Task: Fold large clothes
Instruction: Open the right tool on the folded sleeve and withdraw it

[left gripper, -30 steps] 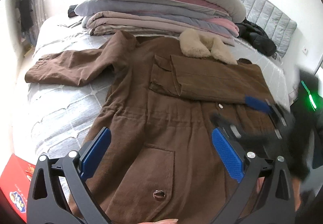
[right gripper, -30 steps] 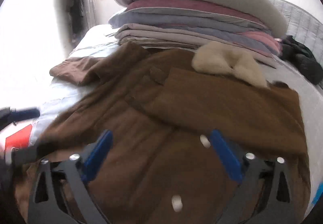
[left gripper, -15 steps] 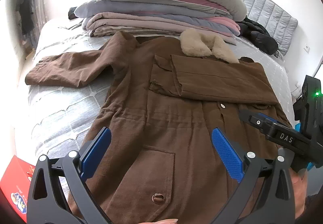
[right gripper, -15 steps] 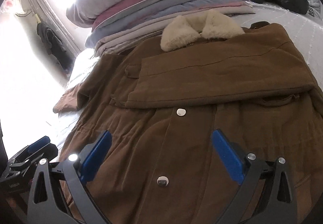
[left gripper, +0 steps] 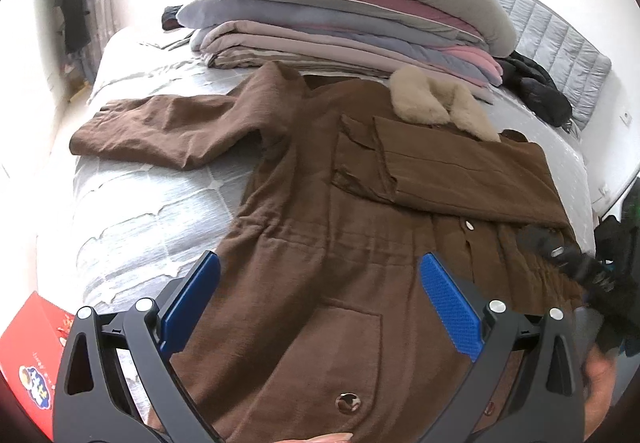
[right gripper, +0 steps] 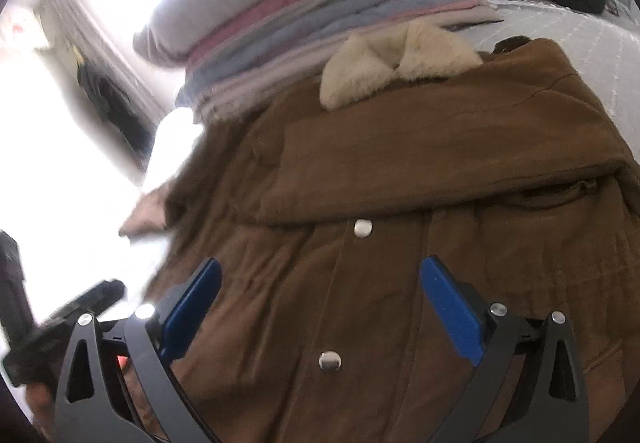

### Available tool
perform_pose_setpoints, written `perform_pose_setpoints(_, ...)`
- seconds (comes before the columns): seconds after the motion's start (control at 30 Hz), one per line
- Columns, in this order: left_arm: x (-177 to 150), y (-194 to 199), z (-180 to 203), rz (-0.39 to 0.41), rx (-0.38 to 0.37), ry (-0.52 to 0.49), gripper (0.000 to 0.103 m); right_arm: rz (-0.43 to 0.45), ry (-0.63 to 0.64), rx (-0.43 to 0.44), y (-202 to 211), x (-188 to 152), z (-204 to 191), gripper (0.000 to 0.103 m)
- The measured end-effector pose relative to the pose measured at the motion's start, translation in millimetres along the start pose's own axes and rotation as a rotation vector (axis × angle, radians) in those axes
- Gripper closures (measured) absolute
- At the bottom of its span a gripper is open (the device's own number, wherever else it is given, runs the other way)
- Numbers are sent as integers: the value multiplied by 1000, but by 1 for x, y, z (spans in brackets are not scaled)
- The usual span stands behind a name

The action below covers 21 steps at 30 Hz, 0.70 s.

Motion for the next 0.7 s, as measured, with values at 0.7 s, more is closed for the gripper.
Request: perform_pose_setpoints(0.7,9,12,-43,13,35,71,6,295,-513,-50,62,98,171,7)
Point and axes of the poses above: each gripper's, at about its wrist camera, not at the fingertips, and y roughly against the way its jaws point, z to its right, x to its top, the point moved 9 cm from there along -y, roughly the way its jaws point, and after that the axes turned 5 degrees about z, right-handed, at the moved point
